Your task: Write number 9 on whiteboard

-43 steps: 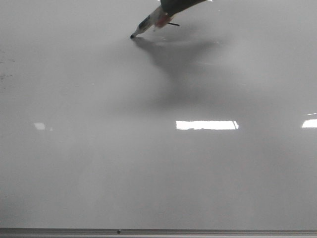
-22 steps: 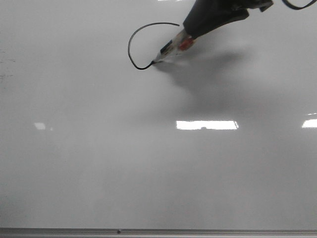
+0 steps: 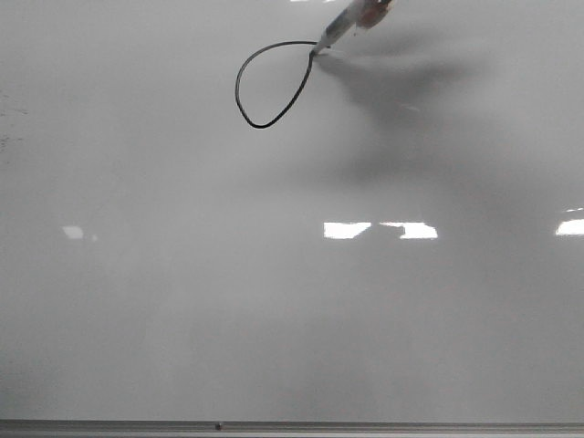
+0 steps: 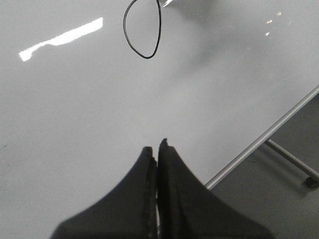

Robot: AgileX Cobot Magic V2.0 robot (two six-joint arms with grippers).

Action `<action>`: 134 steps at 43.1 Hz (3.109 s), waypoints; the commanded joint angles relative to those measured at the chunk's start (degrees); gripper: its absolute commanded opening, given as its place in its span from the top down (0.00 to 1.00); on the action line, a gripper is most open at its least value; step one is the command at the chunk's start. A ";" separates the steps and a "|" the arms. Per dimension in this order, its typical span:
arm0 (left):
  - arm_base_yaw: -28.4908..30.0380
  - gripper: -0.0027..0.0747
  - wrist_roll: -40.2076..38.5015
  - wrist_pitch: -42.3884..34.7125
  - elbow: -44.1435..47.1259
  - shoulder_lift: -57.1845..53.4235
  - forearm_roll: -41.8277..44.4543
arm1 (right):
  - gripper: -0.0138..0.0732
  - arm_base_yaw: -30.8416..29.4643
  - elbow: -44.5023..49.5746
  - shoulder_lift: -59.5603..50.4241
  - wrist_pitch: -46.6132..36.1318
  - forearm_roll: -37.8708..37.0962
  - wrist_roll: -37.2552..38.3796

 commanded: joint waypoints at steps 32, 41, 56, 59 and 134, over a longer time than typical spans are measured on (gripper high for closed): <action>0.14 0.99 -0.03 -2.34 -1.62 -0.20 -2.55 | 0.91 3.47 13.31 5.78 -3.81 0.37 -0.17; 0.14 0.99 -0.03 -2.34 -1.62 -0.20 -3.57 | 0.91 8.61 8.48 -1.93 9.57 0.37 -5.60; -0.17 0.42 8.91 13.65 -7.23 6.83 -8.49 | 0.91 11.49 -5.28 -3.67 33.46 1.51 -11.74; -1.97 0.23 11.79 15.06 -8.29 9.06 -12.40 | 0.91 11.79 -6.55 -3.67 36.04 3.35 -12.95; -2.20 0.99 -19.33 -2.23 -12.71 19.26 14.72 | 0.48 6.54 4.52 -17.96 32.13 7.73 -12.40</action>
